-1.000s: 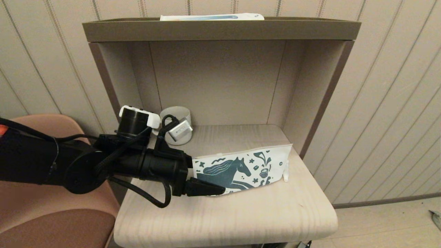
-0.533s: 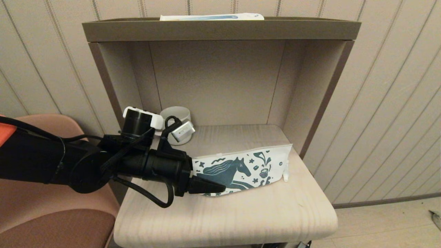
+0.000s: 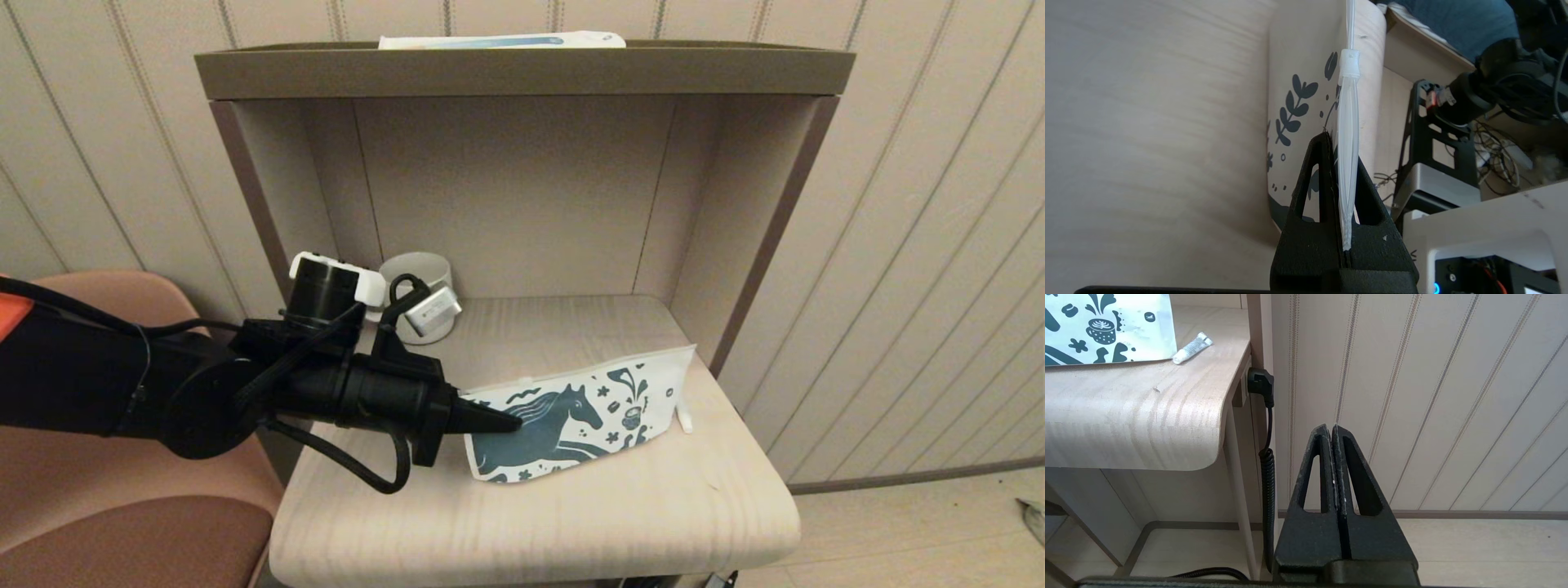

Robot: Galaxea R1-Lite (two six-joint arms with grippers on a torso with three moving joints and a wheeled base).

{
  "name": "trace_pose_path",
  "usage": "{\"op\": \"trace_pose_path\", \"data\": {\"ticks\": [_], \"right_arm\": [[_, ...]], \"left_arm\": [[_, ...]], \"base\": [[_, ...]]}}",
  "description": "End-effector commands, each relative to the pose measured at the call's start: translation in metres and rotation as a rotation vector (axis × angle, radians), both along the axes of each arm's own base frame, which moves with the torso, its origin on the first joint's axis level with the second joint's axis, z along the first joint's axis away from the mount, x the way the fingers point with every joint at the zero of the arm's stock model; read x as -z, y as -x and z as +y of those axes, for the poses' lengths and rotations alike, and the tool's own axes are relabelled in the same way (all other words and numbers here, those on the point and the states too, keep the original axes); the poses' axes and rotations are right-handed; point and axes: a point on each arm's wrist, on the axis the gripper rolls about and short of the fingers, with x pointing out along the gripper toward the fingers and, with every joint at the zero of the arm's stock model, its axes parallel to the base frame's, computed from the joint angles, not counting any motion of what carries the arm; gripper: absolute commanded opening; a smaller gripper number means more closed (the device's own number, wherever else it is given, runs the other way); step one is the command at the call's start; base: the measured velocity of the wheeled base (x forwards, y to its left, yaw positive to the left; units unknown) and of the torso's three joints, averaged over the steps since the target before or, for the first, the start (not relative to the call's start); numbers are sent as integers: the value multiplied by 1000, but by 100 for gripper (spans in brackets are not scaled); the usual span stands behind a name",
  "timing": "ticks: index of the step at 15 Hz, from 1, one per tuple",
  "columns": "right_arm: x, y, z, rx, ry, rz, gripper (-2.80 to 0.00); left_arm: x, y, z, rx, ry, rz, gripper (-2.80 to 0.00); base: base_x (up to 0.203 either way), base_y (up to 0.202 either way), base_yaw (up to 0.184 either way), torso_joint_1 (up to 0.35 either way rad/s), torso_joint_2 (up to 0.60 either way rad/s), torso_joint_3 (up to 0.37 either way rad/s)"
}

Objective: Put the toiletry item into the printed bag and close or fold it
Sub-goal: Pick up the storage bag

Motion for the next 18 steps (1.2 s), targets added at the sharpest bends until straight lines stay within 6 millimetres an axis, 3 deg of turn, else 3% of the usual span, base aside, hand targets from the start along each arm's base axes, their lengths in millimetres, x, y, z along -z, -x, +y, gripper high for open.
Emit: {"op": "trace_pose_path", "data": {"ticks": [1,4,9,14,16,18], "right_arm": [[0,0,0,-1,1,-1,-280],[0,0,0,0,5,-2,-280],[1,2,0,-8,9,58,-280],[-50,31,2,-95,13,66,-280],[-72,27,3,-113,13,99,-280],[-106,13,2,-139,6,147,-280]], "left_arm": [[0,1,-2,12,5,1,-280],[-2,6,-1,37,16,8,-280],[-54,29,14,26,96,-97,-280],[-101,62,33,26,110,-133,-280],[-101,69,27,61,85,-122,-280],[-99,75,27,107,22,-144,-280]], "base": [[0,0,0,0,0,0],[0,0,0,0,0,0],[0,0,0,0,0,0],[0,0,0,0,0,0],[0,0,0,0,0,0],[0,0,0,0,0,0]]}}
